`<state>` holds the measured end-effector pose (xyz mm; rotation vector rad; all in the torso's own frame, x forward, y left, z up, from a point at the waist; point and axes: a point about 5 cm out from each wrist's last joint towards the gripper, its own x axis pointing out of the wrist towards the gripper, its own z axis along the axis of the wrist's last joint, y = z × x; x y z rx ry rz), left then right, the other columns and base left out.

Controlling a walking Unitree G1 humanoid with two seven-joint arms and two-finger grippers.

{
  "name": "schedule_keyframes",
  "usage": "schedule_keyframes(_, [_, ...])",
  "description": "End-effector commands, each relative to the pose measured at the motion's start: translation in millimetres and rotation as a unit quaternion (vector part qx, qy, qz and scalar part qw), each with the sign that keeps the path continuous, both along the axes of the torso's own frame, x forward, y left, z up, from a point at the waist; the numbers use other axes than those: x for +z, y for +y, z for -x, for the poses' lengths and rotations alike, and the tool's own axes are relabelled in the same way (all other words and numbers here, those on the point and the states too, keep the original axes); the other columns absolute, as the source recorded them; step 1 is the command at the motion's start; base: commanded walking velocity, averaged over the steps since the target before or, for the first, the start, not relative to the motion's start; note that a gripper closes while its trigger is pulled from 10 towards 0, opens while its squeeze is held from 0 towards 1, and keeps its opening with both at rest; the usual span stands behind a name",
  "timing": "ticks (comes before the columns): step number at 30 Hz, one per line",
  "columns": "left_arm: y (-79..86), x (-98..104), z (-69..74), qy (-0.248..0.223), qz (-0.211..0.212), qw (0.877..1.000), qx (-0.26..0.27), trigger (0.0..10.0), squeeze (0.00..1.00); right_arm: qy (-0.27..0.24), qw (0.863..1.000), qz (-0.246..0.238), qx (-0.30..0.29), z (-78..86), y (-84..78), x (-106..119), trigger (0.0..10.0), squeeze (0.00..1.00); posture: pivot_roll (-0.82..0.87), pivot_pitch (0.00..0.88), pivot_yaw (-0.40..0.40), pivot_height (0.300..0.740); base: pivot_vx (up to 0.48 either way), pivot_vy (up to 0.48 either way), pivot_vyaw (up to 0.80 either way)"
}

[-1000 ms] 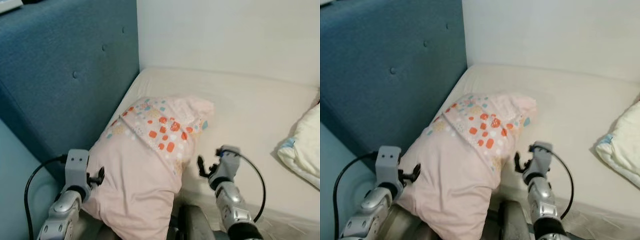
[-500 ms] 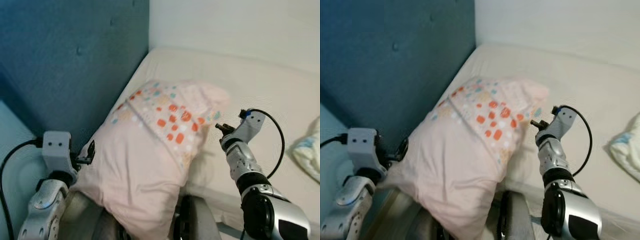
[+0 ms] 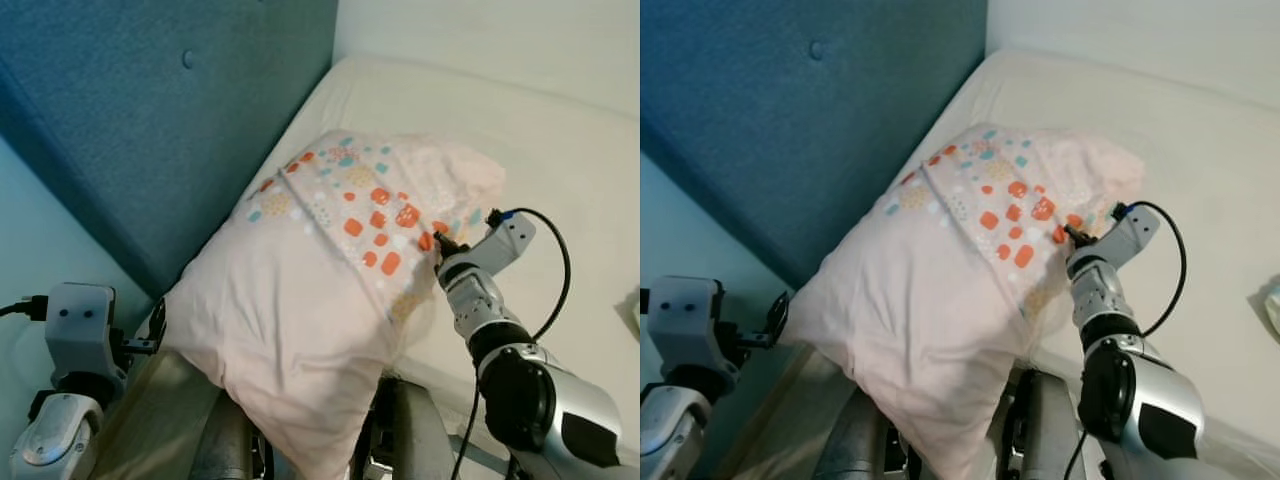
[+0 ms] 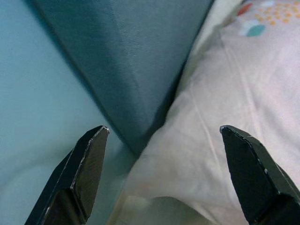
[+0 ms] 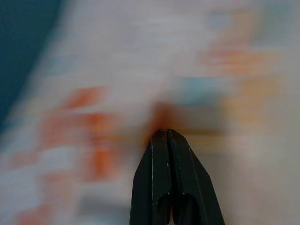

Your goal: Clean up the room

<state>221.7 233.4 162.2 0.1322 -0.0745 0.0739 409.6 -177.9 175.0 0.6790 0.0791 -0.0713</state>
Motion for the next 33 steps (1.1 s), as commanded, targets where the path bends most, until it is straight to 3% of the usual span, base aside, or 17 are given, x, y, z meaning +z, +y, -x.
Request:
schedule_keyframes(1, [1.0, -2.4, 4.2, 0.013, -0.004, 1.0, 0.002, 10.0, 0.0, 0.006, 0.999, -0.004, 0.045, 1.0, 13.5, -6.7, 0.0, 0.0, 0.32, 0.433, -0.029, 0.61, 0.0, 0.0, 0.0])
schedule_keyframes(4, [-5.0, -2.9, 3.1, 0.019, 0.003, 1.0, -0.003, 10.0, 0.0, -0.038, 0.978, 0.001, 0.203, 1.2, 63.1, 1.6, 0.0, 0.0, 0.31, 0.432, -0.024, 0.61, 0.0, 0.0, 0.0])
schedule_keyframes(5, [-5.0, -2.9, 3.1, 0.019, 0.003, 1.0, -0.003, 10.0, 0.0, -0.038, 0.978, 0.001, 0.203, 1.2, 63.1, 1.6, 0.0, 0.0, 0.31, 0.432, -0.024, 0.61, 0.0, 0.0, 0.0])
schedule_keyframes(7, [-11.5, -3.6, 1.6, 0.021, 0.011, 1.0, -0.01, 10.0, 0.0, -0.056, 0.954, 0.003, 0.294, 7.3, 89.1, 0.0, 0.0, 0.0, 0.31, 0.432, -0.024, 0.61, 0.0, 0.0, 0.0])
schedule_keyframes(8, [-11.5, -3.6, 1.6, 0.021, 0.011, 1.0, -0.01, 10.0, 0.0, -0.056, 0.954, 0.003, 0.294, 7.3, 89.1, 0.0, 0.0, 0.0, 0.31, 0.432, -0.024, 0.61, 0.0, 0.0, 0.0])
schedule_keyframes(9, [-16.6, -4.4, 0.8, 0.021, 0.015, 1.0, -0.015, 10.0, 0.0, -0.063, 0.941, 0.002, 0.333, 11.6, 99.2, -3.2, 0.5, 0.0, 0.32, 0.43, -0.025, 0.61, 0.0, 0.0, 0.0])
schedule_keyframes(11, [-23.3, -6.3, 1.6, 0.028, 0.024, 0.999, -0.024, 10.0, 0.0, -0.072, 0.931, -0.002, 0.359, 15.4, 105.0, -6.8, 0.5, 0.0, 0.31, 0.426, -0.029, 0.61, 0.0, 0.0, 0.0])
schedule_keyframes(14, [-24.1, -14.1, 5.7, 0.048, 0.038, 0.998, -0.022, 10.0, 0.0, -0.091, 0.933, -0.011, 0.348, 14.5, 99.4, -4.8, 0.7, 0.0, 0.3, 0.417, -0.035, 0.61, 0.0, 0.0, 0.0])
schedule_keyframes(15, [-21.0, -22.5, 8.7, 0.071, 0.053, 0.996, -0.013, 10.0, 0.0, -0.102, 0.939, -0.004, 0.327, 12.6, 92.7, -2.8, 2.0, 0.0, 0.27, 0.406, -0.041, 0.61, 0.0, 0.0, 0.0])
schedule_keyframes(16, [-17.2, -30.9, 11.4, 0.089, 0.073, 0.993, -0.008, 10.0, 0.0, -0.107, 0.948, 0.011, 0.299, 10.6, 83.6, -2.3, 4.2, 0.0, 0.23, 0.383, -0.05, 0.61, 0.0, 0.0, 0.0])
schedule_keyframes(18, [-14.7, -36.1, 13.0, 0.1, 0.087, 0.991, -0.006, 10.0, 0.0, -0.109, 0.954, 0.022, 0.28, 9.6, 77.6, -2.2, 4.2, 0.0, 0.23, 0.383, -0.05, 0.61, 0.0, 0.0, 0.0])
schedule_keyframes(19, [-11.4, -41.5, 14.2, 0.109, 0.107, 0.988, -0.006, 10.0, 0.0, -0.106, 0.962, 0.046, 0.248, 8.5, 68.6, -3.7, 9.9, 0.0, 0.19, 0.356, -0.052, 0.61, 0.0, 0.0, 0.0])
schedule_keyframes(20, [-11.4, -41.5, 14.2, 0.109, 0.107, 0.988, -0.006, 10.0, 0.0, -0.106, 0.962, 0.046, 0.248, 8.5, 68.6, -3.7, 9.9, 0.0, 0.19, 0.356, -0.052, 0.61, 0.0, 0.0, 0.0])
schedule_keyframes(22, [-6.7, -51.6, 13.5, 0.129, 0.156, 0.979, -0.017, 10.0, 0.0, -0.1, 0.967, 0.097, 0.213, 9.7, 54.5, -9.7, 10.0, 0.0, 0.15, 0.33, -0.058, 0.61, 0.0, 0.0, 0.0])
schedule_keyframes(25, [-2.5, -56.4, 6.9, 0.133, 0.151, 0.979, -0.023, 10.0, 0.0, -0.096, 0.971, 0.14, 0.169, 12.2, 42.2, -15.1, 10.0, 0.0, 0.1, 0.287, -0.06, 0.61, 0.0, 0.0, 0.0])
schedule_keyframes(28, [-4.7, -54.3, -7.5, 0.119, 0.136, 0.983, -0.044, 10.0, 0.0, -0.09, 0.964, 0.207, 0.141, 19.4, 35.0, -25.4, 10.0, 0.0, 0.06, 0.244, -0.054, 0.61, 0.0, 0.0, 0.0])
schedule_keyframes(33, [-10.8, -61.7, -24.2, 0.128, 0.12, 0.983, -0.044, 10.0, 0.0, -0.073, 0.964, 0.221, 0.129, 29.1, 30.7, -40.8, 10.0, 0.0, 0.01, 0.19, -0.045, 0.61, 0.0, 0.0, 0.0])
